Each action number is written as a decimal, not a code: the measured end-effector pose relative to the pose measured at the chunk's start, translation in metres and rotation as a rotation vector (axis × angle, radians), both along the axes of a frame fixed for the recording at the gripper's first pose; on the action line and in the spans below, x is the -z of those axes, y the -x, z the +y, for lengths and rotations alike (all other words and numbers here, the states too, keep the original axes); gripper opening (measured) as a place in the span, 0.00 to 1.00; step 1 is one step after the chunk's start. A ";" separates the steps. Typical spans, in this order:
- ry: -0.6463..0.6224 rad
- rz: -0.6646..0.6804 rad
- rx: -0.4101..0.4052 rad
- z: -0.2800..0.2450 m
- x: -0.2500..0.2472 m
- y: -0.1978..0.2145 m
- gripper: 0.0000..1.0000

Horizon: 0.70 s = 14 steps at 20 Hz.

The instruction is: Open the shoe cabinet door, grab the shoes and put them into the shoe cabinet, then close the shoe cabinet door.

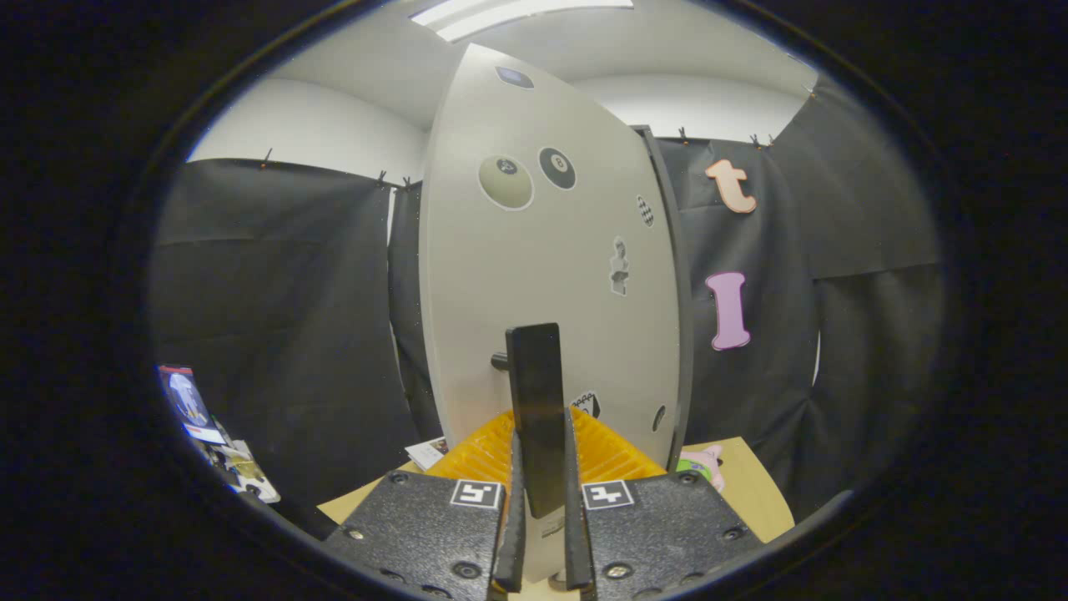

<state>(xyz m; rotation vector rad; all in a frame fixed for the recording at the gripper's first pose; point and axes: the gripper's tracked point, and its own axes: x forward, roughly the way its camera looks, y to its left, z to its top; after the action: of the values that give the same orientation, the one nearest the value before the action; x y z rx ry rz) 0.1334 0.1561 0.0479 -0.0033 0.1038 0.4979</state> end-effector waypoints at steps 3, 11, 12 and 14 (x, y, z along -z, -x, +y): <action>0.007 0.000 0.005 -0.008 -0.001 0.000 0.22; -0.005 0.011 0.058 -0.045 -0.006 0.000 0.21; 0.001 0.012 0.072 -0.051 -0.006 -0.003 0.21; -0.002 -0.001 0.105 -0.063 -0.009 -0.013 0.20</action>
<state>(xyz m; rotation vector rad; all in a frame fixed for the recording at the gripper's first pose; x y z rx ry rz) 0.1464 0.0934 0.0570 0.0034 0.1016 0.3932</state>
